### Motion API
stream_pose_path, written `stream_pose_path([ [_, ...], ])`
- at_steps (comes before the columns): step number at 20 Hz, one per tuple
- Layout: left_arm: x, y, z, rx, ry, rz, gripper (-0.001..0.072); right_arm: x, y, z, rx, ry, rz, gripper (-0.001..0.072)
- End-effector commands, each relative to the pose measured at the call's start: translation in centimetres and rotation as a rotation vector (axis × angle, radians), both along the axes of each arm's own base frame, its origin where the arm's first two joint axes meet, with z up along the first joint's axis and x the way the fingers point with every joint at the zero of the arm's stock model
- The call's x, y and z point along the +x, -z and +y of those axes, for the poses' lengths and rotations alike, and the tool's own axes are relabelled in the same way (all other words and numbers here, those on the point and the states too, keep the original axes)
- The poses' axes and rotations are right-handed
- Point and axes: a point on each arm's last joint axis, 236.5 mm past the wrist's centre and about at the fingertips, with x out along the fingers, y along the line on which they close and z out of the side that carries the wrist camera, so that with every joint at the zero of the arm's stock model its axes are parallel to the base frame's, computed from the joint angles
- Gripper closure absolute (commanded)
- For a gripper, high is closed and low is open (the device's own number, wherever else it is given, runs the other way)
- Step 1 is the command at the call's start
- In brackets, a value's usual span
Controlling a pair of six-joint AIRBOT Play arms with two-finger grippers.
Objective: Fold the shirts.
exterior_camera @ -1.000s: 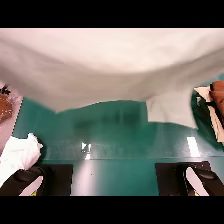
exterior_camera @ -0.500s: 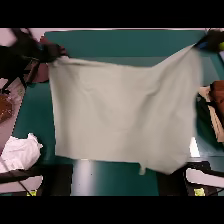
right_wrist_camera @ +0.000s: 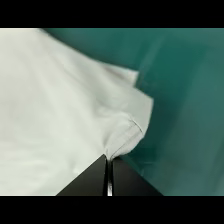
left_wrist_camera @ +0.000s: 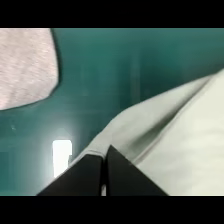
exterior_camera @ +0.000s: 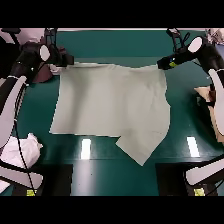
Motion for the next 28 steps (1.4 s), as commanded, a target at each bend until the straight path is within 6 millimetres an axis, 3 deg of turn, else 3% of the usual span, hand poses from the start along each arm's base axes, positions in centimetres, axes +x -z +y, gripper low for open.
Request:
stream_pose_path([
  [1, 0.8, 0.7, 3.9, 0.005, -0.078, -0.009, 0.068, 0.2, 2.0, -1.3, -0.058, -0.003, 0.023, 0.0695],
  [4, 0.0, 2.6, 7.4, 0.009, -0.139, 0.047, 0.068, -1.8, 3.3, -1.4, -0.053, 0.002, 0.06, 0.0696],
  [7, -1.0, 4.6, 8.6, 0.007, -0.162, 0.098, 0.068, -4.0, 3.7, -1.5, -0.051, 0.009, 0.066, 0.0696],
  [10, -1.9, 6.0, 8.7, 0.017, -0.158, 0.145, 0.068, -6.4, 4.9, -1.5, -0.049, 0.016, 0.089, 0.0695],
  [15, -4.1, 8.7, 8.6, 0.034, -0.144, 0.249, 0.068, -9.9, 7.1, 0.3, 0.016, 0.015, 0.148, 0.0695],
  [19, -5.6, 10.6, 8.4, 0.022, -0.145, 0.313, 0.0679, -11.1, 6.4, 1.3, 0.026, 0.009, 0.127, 0.0695],
  [22, -6.8, 11.7, 8.4, 0.026, -0.147, 0.36, 0.0679, -12.3, 7.1, 1.4, 0.042, 0.033, 0.186, 0.0694],
  [28, -8.2, 12.4, 8.5, 0.03, -0.151, 0.426, 0.0679, -14.1, 7.7, 1.6, 0.055, 0.053, 0.271, 0.0694],
])
